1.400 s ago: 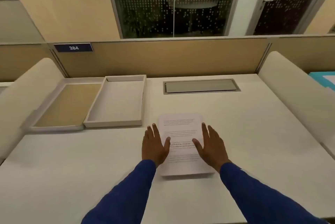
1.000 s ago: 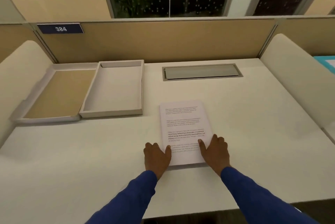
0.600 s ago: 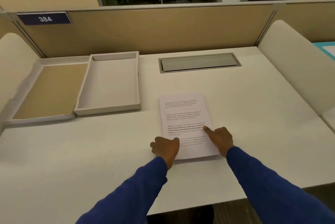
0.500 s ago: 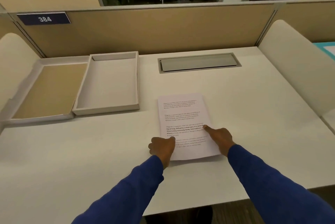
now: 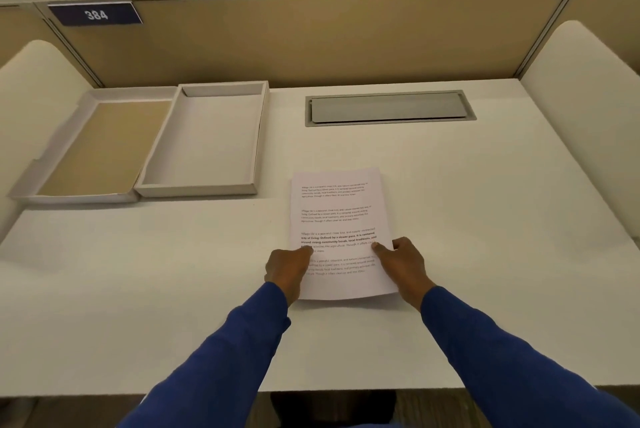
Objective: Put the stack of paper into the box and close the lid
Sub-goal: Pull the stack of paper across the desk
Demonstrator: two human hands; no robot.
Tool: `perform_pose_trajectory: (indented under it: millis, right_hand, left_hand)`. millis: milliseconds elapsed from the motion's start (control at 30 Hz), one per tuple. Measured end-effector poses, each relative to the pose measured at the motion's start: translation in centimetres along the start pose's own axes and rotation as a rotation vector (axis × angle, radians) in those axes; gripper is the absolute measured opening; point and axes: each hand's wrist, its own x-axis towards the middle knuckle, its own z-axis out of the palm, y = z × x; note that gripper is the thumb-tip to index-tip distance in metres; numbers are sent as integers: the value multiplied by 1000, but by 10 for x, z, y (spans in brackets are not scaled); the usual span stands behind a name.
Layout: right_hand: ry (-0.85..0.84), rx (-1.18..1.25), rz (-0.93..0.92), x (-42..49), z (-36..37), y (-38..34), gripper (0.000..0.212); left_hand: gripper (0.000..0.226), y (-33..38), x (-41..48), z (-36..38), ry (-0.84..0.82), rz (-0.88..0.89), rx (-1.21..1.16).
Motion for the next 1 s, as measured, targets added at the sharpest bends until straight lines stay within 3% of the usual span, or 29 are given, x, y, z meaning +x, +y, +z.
perform_pose_trajectory:
  millis: [133, 233, 433, 600, 833, 1000]
  right_hand:
    - [-26, -4, -37, -2, -2, 3, 31]
    - [-6, -36, -57, -3, 2, 6, 36]
    - [42, -59, -66, -7, 10, 6, 35]
    - [51, -78, -65, -7, 11, 7, 36]
    - [62, -106, -76, -8, 11, 6, 37]
    - [58, -111, -69, -8, 11, 6, 37]
  left_hand:
    - [60, 3, -5, 7, 99, 1, 114]
    - [61, 5, -13, 13, 164, 48, 226]
    - [71, 10, -8, 8, 54, 25, 60]
    - [39, 13, 1, 1, -92, 57, -33]
    - [48, 12, 4, -3, -216, 25, -147]
    - [32, 13, 5, -8, -283, -10, -180]
